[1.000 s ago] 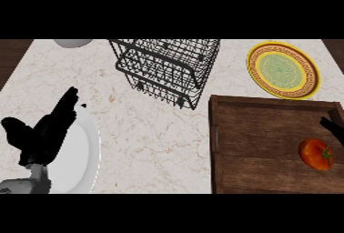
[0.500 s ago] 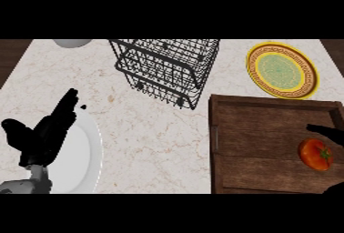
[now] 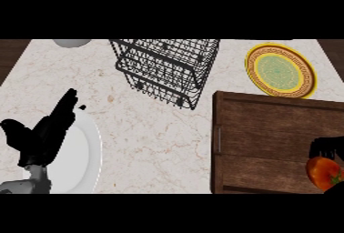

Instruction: Pick the tomato from the tray and place it in the tiered basket

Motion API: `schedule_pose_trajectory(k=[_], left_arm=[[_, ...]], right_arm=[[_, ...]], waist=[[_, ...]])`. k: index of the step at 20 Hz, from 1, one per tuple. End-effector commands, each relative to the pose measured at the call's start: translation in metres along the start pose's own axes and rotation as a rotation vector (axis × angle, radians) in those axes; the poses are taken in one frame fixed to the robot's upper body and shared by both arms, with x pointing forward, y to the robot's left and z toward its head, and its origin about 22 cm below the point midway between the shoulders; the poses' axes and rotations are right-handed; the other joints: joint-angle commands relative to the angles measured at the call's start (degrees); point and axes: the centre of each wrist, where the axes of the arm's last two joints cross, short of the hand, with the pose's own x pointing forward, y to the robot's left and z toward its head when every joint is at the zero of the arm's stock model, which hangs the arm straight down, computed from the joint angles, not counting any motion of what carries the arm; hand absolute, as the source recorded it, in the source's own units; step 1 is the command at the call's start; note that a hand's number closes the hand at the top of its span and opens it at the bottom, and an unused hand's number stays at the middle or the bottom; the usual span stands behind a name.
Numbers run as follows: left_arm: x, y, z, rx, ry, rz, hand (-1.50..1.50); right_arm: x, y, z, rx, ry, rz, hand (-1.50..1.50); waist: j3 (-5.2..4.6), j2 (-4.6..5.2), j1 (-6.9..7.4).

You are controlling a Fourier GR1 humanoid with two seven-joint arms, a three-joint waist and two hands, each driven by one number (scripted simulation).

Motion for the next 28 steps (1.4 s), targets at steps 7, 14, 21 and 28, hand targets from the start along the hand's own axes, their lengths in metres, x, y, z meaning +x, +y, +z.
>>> schedule_pose_trajectory(k=[7, 14, 21, 28], left_arm=[[-0.009, 0.005, 0.006, -0.005, 0.003, -0.006, 0.0], [0.018, -0.01, -0.008, -0.006, 0.0, 0.004, 0.0], [0.002, -0.005, -0.005, 0.01, 0.009, 0.0, 0.0], [-0.011, -0.01, -0.003, 0.004, 0.002, -0.012, 0.0]], right_arm=[[0.006, -0.003, -0.021, -0.159, 0.228, 0.111, 1.5], [0.043, -0.027, -0.062, -0.396, 0.369, 0.159, 1.5], [0.095, -0.086, -0.063, -0.682, 0.083, -0.144, 1.5], [0.185, -0.116, -0.036, -0.643, 0.005, -0.183, 1.5]], waist=[[1.24, 0.55, 0.69], [1.33, 0.4, 0.69], [1.27, 0.24, -0.14], [1.21, 0.25, -0.15]])
